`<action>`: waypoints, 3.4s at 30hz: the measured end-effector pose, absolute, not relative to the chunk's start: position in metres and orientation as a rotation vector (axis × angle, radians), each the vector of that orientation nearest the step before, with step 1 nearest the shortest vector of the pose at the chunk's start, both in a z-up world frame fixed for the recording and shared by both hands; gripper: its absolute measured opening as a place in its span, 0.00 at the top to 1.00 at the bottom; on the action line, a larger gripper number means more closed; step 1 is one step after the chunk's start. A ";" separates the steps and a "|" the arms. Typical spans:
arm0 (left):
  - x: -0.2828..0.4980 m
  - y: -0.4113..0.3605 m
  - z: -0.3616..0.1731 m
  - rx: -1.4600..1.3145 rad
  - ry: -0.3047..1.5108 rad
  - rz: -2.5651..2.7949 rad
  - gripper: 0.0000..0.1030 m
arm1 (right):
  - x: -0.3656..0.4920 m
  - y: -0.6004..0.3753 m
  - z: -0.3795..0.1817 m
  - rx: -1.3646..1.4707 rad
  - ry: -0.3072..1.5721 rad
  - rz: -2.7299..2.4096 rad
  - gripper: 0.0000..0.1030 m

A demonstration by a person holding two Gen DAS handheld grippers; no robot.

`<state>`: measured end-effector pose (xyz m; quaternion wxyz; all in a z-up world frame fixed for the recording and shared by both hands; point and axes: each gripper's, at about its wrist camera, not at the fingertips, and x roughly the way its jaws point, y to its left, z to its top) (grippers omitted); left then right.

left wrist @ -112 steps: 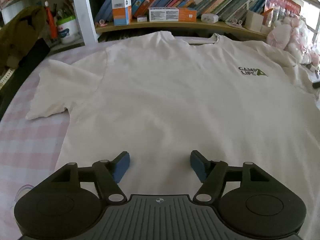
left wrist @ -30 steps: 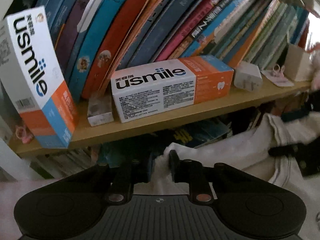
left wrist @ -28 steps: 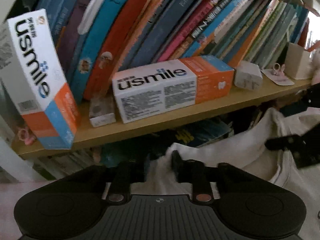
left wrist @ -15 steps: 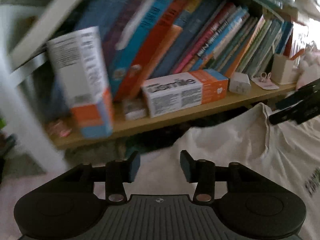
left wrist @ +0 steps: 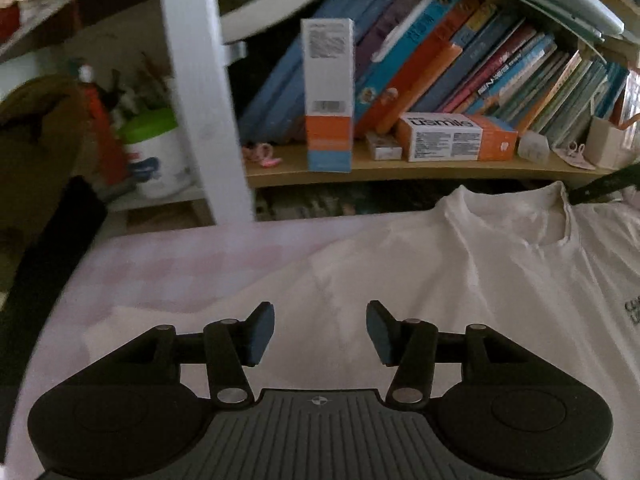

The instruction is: Fold clothes

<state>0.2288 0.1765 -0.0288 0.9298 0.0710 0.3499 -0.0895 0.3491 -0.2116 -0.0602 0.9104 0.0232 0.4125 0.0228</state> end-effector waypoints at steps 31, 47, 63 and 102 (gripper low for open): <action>0.195 0.300 -0.057 -0.134 0.802 0.175 0.72 | 0.021 -0.171 -0.047 0.057 0.818 -0.224 0.54; 0.210 0.304 -0.056 -0.065 0.789 0.144 0.92 | -0.048 -0.184 -0.063 0.168 0.873 -0.387 0.52; 0.120 0.311 -0.033 -0.127 0.784 -0.038 0.65 | -0.074 -0.193 -0.067 0.181 0.935 -0.356 0.52; 0.099 0.257 -0.051 -0.098 0.862 -0.245 0.93 | -0.098 -0.188 -0.061 0.314 0.955 -0.360 0.96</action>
